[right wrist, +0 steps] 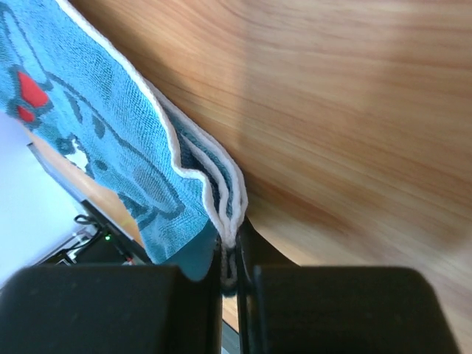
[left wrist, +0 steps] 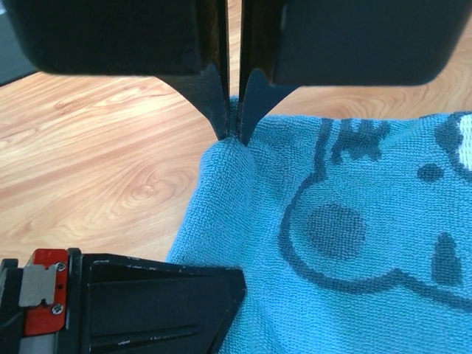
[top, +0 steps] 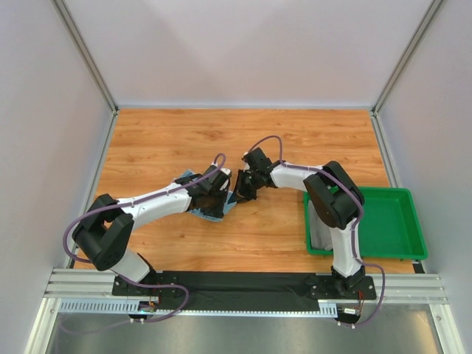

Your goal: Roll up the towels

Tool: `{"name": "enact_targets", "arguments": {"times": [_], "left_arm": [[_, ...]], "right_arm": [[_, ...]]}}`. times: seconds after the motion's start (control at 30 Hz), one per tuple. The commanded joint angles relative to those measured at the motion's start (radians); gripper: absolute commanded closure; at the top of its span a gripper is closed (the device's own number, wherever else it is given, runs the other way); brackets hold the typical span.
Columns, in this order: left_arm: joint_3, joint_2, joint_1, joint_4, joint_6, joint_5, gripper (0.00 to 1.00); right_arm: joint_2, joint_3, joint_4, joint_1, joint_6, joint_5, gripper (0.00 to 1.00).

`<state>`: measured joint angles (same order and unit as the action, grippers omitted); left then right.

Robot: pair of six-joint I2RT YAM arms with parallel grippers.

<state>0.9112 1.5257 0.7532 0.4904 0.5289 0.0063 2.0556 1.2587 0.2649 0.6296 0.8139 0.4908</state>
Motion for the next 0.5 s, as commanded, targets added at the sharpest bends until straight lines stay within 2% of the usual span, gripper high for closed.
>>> {"name": "enact_targets", "arguments": {"times": [0.0, 0.03, 0.07, 0.13, 0.23, 0.47], "left_arm": [[-0.005, -0.045, 0.014, -0.007, 0.008, 0.034, 1.0], [-0.003, -0.05, 0.02, -0.006, 0.009, 0.038, 1.0], [-0.002, -0.052, 0.023, -0.006, 0.008, 0.043, 1.0], [0.0, -0.05, 0.032, -0.006, 0.008, 0.066, 1.0], [0.002, -0.044, 0.052, -0.013, 0.014, 0.086, 1.0], [0.011, -0.018, 0.081, -0.047, 0.046, 0.153, 1.0]], "right_arm": [[-0.052, 0.013, 0.143, -0.03, -0.082, -0.17, 0.96], [-0.061, 0.008, 0.158, -0.034, -0.091, -0.182, 0.73], [-0.071, 0.007, 0.175, -0.037, -0.111, -0.196, 0.56], [-0.107, -0.004, 0.22, -0.048, -0.133, -0.239, 0.33], [-0.165, -0.038, 0.258, -0.071, -0.17, -0.285, 0.26], [-0.303, -0.102, 0.321, -0.145, -0.228, -0.337, 0.25]]}}
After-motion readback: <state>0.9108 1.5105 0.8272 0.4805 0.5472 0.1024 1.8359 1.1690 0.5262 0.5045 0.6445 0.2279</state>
